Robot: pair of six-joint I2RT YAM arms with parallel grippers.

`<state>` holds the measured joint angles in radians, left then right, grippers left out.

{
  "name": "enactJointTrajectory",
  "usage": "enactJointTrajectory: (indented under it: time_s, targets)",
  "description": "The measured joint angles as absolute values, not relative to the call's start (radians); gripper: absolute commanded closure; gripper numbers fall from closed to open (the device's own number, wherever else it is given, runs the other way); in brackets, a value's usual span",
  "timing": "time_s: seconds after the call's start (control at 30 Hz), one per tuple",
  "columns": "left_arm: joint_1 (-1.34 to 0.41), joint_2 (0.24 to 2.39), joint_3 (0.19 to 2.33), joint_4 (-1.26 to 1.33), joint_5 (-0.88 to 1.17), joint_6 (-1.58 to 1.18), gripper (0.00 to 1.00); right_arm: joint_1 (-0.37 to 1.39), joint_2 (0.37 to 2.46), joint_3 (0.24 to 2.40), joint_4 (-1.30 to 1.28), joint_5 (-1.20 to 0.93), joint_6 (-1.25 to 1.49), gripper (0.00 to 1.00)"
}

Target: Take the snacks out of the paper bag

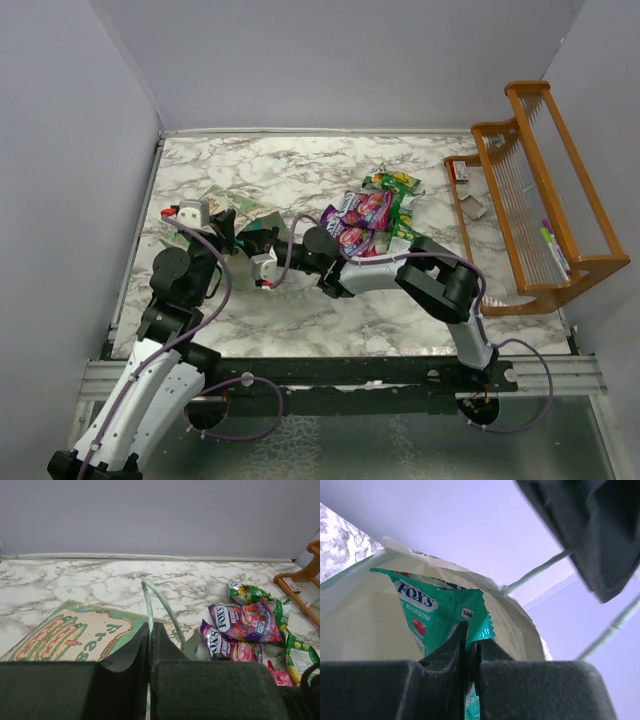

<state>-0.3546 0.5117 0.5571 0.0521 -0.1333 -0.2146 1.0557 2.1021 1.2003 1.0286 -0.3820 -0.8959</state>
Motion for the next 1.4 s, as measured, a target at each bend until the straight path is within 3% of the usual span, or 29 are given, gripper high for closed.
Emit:
enactJointTrajectory:
  time_s: [0.23, 0.43, 0.8, 0.97, 1.07, 1.23, 1.4]
  targets:
    - [-0.355, 0.59, 0.584, 0.082, -0.164, -0.229, 1.0, 1.065, 2.023, 1.151, 0.976, -0.398, -0.922, 0.99]
    - [-0.355, 0.595, 0.59, 0.088, -0.177, -0.205, 1.0, 1.066, 1.89, 0.979, 0.929, -0.398, -0.922, 0.99]
    - [-0.355, 0.571, 0.566, 0.128, -0.174, -0.147, 1.0, 1.068, 1.297, 0.653, 0.701, -0.32, -0.86, 0.99]
    - [-0.355, 0.556, 0.541, 0.124, -0.158, -0.125, 1.0, 1.074, 1.13, 0.677, 0.573, -0.018, -0.656, 0.99]
    - [-0.355, 0.547, 0.539, 0.122, -0.151, -0.115, 1.0, 1.072, 1.103, 0.682, 0.519, 0.268, -0.489, 0.99]
    - [-0.355, 0.546, 0.539, 0.122, -0.141, -0.104, 1.0, 1.032, 1.139, 0.682, 0.446, 0.55, -0.292, 0.98]
    - [-0.355, 0.54, 0.539, 0.115, -0.138, -0.095, 1.0, 0.931, 1.258, 0.682, 0.438, 0.668, -0.229, 0.99]
